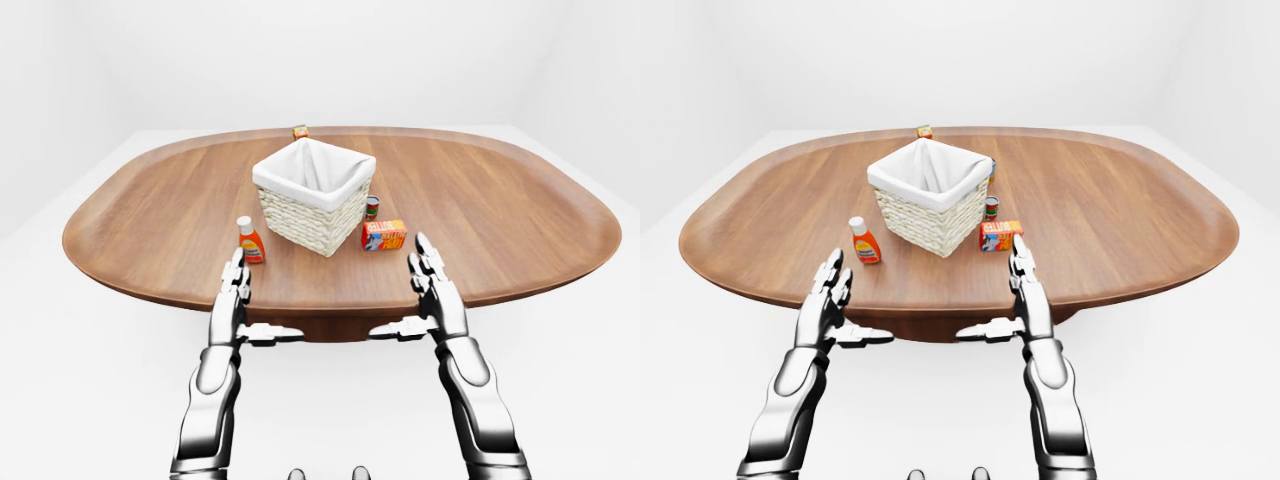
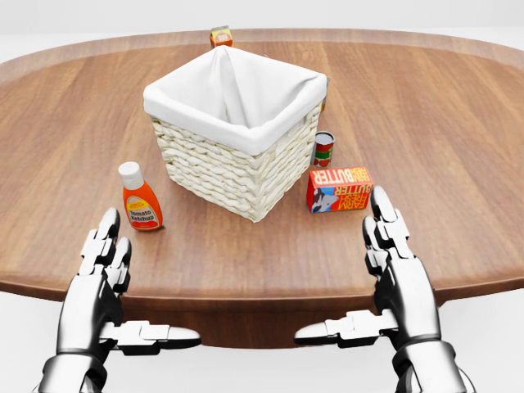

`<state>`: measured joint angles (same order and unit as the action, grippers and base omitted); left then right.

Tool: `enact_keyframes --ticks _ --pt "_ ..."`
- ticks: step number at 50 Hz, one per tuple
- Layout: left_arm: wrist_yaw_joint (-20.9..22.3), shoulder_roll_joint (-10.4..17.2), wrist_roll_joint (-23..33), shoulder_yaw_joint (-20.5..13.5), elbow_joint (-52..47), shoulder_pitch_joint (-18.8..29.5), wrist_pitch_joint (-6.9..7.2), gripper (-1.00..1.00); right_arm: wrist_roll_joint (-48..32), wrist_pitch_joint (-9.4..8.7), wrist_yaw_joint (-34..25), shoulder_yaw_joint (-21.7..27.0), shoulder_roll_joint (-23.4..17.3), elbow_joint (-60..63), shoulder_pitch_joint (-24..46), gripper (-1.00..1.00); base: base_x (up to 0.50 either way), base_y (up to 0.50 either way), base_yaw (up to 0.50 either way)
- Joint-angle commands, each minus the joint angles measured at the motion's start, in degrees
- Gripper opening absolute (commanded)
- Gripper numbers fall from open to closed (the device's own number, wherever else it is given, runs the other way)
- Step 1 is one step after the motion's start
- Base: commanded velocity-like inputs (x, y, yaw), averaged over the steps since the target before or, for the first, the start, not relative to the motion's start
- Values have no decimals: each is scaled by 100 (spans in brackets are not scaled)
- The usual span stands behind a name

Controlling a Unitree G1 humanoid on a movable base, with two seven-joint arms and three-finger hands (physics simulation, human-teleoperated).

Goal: Pick up the butter and put it in the basket.

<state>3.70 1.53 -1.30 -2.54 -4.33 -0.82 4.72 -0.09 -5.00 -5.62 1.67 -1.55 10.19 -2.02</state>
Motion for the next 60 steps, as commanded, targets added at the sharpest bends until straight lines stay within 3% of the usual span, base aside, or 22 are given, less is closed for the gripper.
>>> enact_keyframes --ticks 1,13,20,29,36,47,60 --pt "91 57 25 -102 -780 -17 28 100 -164 0 -224 35 -73 709 238 100 0 0 0" --pt "190 212 -103 -350 -1614 489 28 100 -64 0 -488 237 -229 802 893 100 0 0 0" --pt "167 405 -291 -530 -1575 1213 28 100 34 0 -531 449 -445 545 1622 100 0 0 0" --pt "103 757 -604 -683 -905 2305 28 100 93 0 -518 527 -738 -53 2509 100 0 0 0" --pt "20 920 -669 -611 -52 3020 28 100 142 0 -463 591 -972 -812 3375 100 0 0 0" --pt "-2 1020 -746 -633 340 3400 28 100 353 0 -484 717 -1158 -887 3630 100 0 0 0" --pt "-31 1068 -840 -659 364 3373 28 100 320 0 -562 688 -1190 -648 3423 100 48 0 0"
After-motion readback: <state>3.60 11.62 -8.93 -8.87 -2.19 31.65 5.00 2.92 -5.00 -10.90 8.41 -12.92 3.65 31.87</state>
